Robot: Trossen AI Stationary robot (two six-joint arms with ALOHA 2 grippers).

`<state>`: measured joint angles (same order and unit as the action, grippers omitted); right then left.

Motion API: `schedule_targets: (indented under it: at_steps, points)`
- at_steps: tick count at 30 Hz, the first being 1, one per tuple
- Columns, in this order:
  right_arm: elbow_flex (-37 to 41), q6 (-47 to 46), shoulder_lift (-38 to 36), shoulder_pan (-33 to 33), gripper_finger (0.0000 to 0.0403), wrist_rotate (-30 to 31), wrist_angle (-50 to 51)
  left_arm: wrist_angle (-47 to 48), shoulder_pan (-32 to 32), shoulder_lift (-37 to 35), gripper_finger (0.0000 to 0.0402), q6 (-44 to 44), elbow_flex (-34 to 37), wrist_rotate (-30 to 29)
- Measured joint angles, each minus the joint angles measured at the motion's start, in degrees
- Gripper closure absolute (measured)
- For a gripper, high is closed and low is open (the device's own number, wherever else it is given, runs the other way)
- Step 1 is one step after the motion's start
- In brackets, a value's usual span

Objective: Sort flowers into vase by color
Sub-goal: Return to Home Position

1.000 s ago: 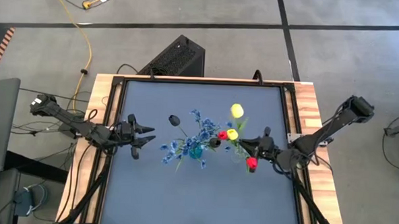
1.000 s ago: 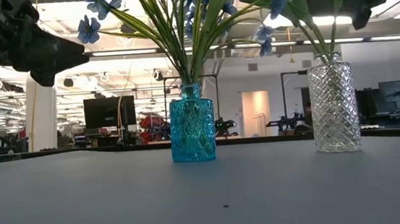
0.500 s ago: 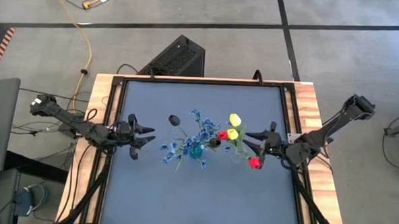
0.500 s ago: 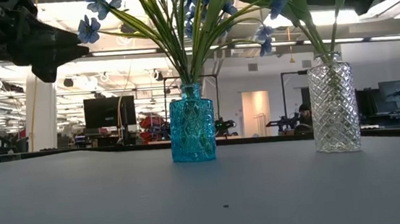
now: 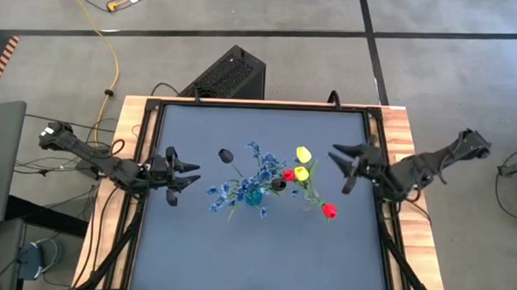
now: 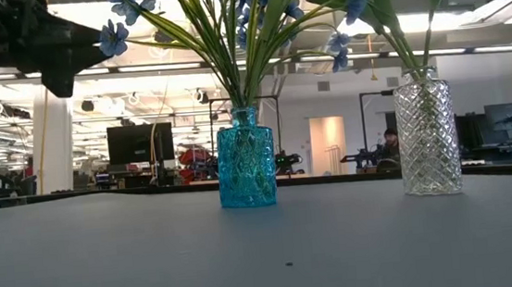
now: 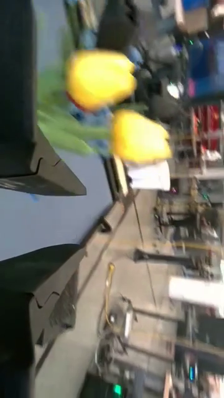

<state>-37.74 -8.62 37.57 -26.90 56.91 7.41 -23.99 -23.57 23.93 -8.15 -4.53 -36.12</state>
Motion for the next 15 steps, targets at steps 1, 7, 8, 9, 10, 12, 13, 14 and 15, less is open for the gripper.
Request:
schedule_targets:
  at_steps: [1, 7, 8, 9, 10, 12, 13, 14, 15]
  points:
    - [-0.24, 0.24, -0.24, 1.57, 0.0246, 0.0, -0.04, 0.03, 0.0, 0.03, 0.026, 0.07, -0.26, 0.19]
    - [-0.28, 1.26, 0.2, 14.58, 0.0264, -7.86, 0.37, 0.04, 0.0, 0.04, 0.026, 0.32, -0.53, 0.15]
    - [-0.27, 1.19, 0.59, 17.5, 0.0267, -10.96, 0.27, 0.04, 0.0, 0.04, 0.026, 0.32, -0.53, 0.05]
    - [-0.27, 1.17, 1.0, 20.51, 0.0269, -14.09, 0.03, 0.04, 0.0, 0.04, 0.026, 0.34, -0.53, 0.01]
    - [-0.26, 1.18, 1.3, 23.52, 0.0271, -17.33, -0.14, 0.04, 0.0, 0.04, 0.026, 0.34, -0.53, -0.07]
    - [-0.26, 1.3, 1.92, 29.74, 0.0277, -23.0, 0.08, 0.04, 0.06, 0.02, 0.026, 0.29, -0.53, -0.43]
    - [-0.26, 1.48, 2.03, 32.5, 0.0282, -25.86, 0.55, 0.03, 0.28, 0.02, 0.026, 0.34, -0.53, -0.59]
    - [-0.26, 1.57, 2.0, 35.44, 0.029, -28.46, 1.48, -0.03, 0.75, 0.02, 0.026, 0.65, -0.53, -0.63]
    - [-0.25, 1.57, 1.64, 37.97, 0.0301, -30.68, 2.66, -0.13, 1.44, -0.02, 0.026, 1.33, -0.53, -0.65]
